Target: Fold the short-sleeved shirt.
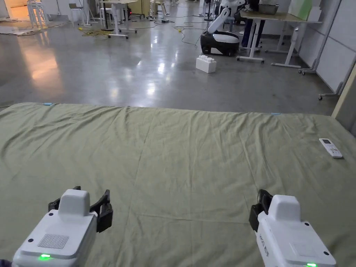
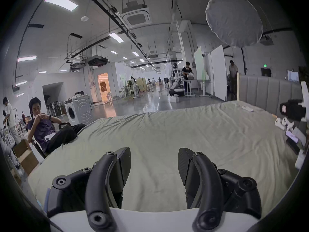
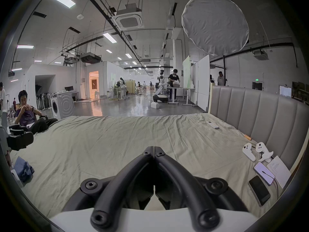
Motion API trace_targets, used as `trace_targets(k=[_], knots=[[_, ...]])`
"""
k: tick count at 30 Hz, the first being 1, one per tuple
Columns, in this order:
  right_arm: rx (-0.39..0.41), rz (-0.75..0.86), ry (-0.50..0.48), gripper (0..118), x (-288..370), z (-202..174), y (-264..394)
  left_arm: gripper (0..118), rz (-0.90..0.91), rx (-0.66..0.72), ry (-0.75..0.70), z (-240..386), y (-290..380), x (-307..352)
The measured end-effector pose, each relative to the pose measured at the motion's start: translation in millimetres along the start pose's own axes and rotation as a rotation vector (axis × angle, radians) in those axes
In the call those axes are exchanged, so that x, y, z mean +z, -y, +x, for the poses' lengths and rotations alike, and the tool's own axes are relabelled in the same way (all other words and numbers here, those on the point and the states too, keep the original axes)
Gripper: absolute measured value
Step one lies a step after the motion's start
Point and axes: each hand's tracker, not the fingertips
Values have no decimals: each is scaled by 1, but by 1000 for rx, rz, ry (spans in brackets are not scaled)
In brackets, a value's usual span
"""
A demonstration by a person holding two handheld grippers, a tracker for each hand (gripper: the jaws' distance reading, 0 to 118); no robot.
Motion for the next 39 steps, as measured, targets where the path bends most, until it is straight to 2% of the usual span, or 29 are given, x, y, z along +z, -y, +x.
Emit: trace_targets(k=[2,4,8,23,39], knots=[[12,10,2,0,2,0,0,50,32,64,-5,12,-3,3],[12,13,4,0,4,0,0,27,60,115,-8,16,-4,3],[25,12,8,0,8,4,4,7,56,192,-12,23,-11,6],[0,19,17,0,12,12,7,6,51,137,9,42,-18,12],[-7,7,9,0,11,15,10,6,24,155,6,35,-13,13]])
